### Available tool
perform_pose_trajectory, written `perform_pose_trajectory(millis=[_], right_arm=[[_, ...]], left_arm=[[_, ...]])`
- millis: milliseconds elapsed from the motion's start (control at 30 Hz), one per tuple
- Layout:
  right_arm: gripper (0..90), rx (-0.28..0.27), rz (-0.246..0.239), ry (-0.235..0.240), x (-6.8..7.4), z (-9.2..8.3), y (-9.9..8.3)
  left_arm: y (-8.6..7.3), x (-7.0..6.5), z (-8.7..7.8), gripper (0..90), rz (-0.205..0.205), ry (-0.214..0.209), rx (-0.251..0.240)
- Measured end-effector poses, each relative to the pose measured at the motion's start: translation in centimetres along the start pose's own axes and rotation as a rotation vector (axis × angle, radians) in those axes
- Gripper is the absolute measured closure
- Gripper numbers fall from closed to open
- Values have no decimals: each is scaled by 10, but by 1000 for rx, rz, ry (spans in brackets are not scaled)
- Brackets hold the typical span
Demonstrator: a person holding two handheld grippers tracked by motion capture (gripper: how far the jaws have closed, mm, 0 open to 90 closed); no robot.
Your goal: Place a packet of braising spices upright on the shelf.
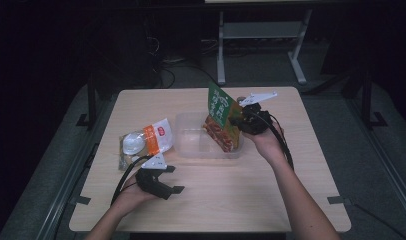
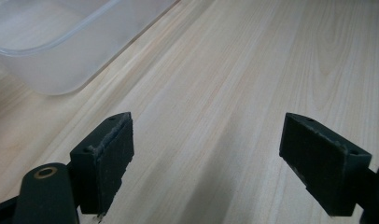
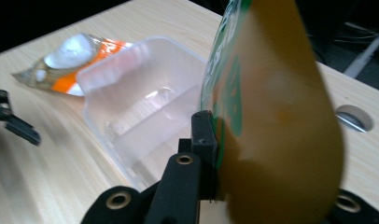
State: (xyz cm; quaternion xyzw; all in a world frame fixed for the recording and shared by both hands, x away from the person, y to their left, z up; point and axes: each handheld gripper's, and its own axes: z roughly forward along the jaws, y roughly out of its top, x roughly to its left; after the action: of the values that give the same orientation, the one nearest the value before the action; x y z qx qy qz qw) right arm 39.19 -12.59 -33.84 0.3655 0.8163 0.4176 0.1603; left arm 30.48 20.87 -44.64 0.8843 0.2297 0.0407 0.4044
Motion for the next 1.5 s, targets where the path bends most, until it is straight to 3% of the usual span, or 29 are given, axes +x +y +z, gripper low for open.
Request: perform_pose_trajectory(millis=[167, 267, 667, 933, 1167, 1500], right_arm=[[892, 14, -30, -24, 0, 0, 2], [865, 10, -24, -23, 0, 0, 1], [447, 18, 4, 52, 8, -13, -16], [353, -1, 17, 63, 17, -29, -47], [338, 3, -19, 89, 24, -36, -86], [308, 54, -30, 96, 35, -40, -127]], left_arm=[[0, 0, 0, 173, -3, -1, 2], [0, 0, 0, 173, -5, -1, 0], [0, 0, 1, 171, -5, -1, 1], [-1, 0, 1, 169, -4, 2, 3], [-1, 0, 0, 169, -11, 4, 1], [-5, 5, -10, 170, -11, 25, 21]])
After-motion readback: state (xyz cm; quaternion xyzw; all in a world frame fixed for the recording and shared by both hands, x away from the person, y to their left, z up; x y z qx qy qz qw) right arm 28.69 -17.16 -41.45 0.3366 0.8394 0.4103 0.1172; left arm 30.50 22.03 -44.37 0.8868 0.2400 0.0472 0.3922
